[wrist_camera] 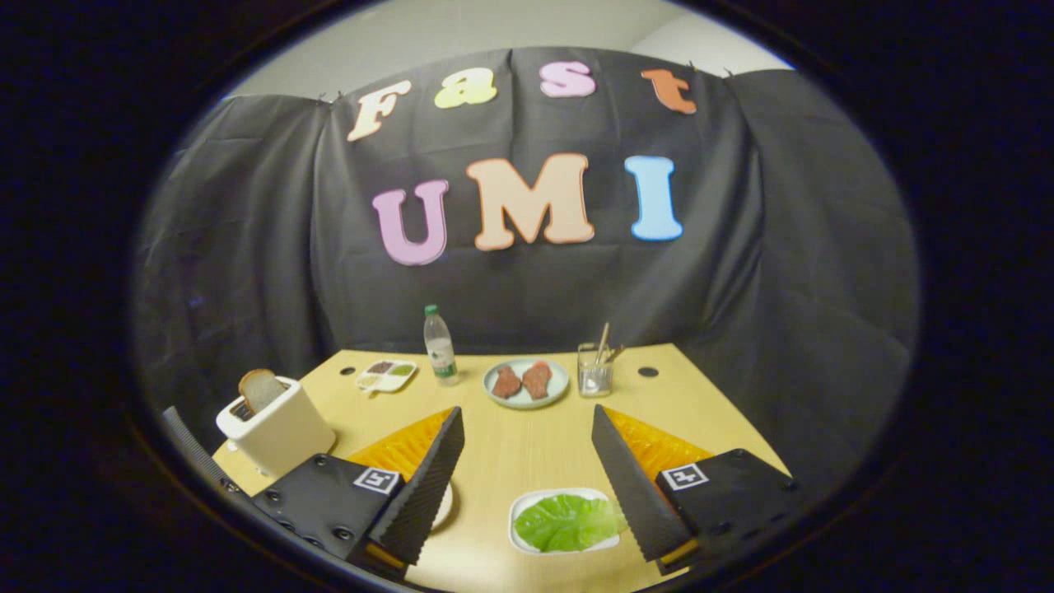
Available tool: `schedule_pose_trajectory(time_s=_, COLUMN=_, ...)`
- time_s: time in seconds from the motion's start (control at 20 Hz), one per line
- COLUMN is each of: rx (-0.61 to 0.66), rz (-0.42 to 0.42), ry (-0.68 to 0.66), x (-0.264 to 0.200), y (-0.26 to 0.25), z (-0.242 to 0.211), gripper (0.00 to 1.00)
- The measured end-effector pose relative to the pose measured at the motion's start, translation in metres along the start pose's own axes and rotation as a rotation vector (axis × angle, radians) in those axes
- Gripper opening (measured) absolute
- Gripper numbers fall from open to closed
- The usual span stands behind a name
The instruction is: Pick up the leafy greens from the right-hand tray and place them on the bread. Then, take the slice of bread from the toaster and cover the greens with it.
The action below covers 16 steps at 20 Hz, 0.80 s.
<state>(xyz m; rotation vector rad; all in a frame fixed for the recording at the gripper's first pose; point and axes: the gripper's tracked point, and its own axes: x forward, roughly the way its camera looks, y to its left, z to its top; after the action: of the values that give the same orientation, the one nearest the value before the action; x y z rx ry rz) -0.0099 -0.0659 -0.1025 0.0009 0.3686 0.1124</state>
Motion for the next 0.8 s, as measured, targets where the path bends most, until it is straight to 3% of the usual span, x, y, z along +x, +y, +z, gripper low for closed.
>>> schedule_pose_trajectory(time_s=0.45, rx=-0.019, rz=0.127, ry=0.404, x=0.023, y=-0.068, z=-0.116, gripper=0.99)
schedule_pose_trajectory(time_s=0.8, rx=0.050, rz=0.141, ry=0.646, x=0.055, y=-0.118, z=-0.182, gripper=1.00)
